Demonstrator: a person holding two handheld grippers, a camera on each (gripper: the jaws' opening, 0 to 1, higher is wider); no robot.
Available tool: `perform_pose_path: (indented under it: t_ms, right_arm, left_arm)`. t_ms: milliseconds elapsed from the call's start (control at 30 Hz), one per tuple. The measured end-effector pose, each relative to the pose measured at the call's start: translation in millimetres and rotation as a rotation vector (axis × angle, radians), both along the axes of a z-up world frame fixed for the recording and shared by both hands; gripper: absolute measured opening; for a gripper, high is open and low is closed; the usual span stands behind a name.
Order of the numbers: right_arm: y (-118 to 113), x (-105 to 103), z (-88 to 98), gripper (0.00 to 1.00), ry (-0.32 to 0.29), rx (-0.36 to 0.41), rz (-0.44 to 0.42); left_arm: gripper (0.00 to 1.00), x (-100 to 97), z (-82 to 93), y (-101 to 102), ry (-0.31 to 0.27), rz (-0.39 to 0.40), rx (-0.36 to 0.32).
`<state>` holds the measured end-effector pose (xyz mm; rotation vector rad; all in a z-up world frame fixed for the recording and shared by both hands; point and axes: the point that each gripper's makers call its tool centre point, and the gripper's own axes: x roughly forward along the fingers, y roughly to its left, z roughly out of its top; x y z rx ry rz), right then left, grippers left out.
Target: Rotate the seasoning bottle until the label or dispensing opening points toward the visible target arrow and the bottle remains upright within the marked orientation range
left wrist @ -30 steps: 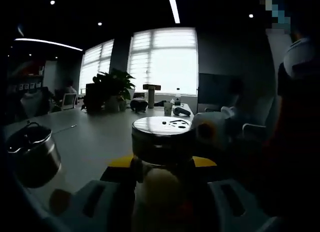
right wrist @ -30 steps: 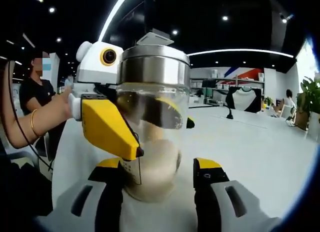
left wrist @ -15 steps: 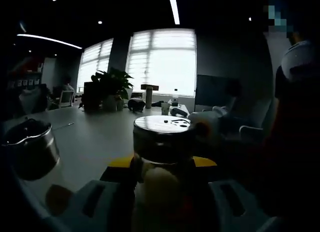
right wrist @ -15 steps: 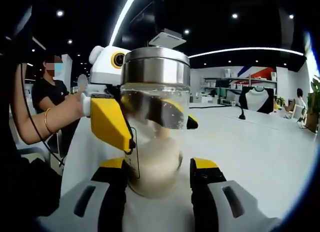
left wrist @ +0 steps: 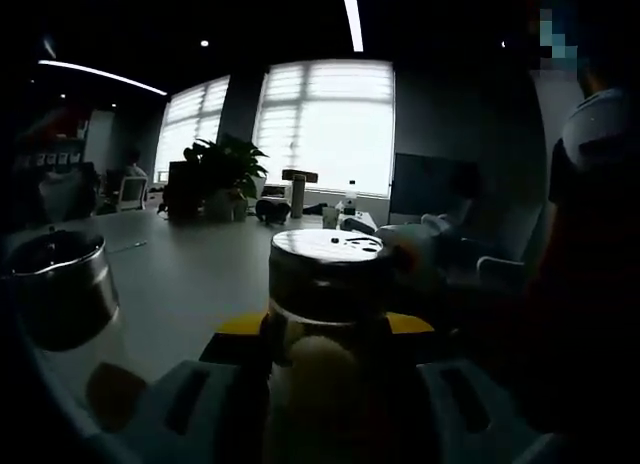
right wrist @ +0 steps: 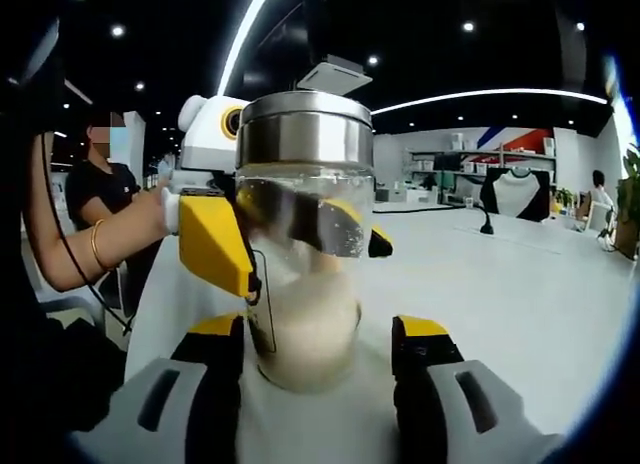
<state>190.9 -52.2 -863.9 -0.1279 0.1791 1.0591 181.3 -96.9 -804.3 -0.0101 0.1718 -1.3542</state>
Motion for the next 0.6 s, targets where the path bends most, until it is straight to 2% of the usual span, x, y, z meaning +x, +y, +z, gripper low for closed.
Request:
perform_pose_path:
  t_ms: [367, 600]
  right_arm:
    - [3.9, -6.3, -0.1, 0.63, -0.001, 0.002, 0.071]
    - [3.7, -6.8, 0.5, 0.58, -0.002, 0.007, 0.12]
  left_arm:
    - [0.44, -0.4, -0.7, 0.5, 0.006, 0.002, 0.0]
    - [0.44, -0.6, -1.1, 0.9, 0.007, 0.0, -0.001]
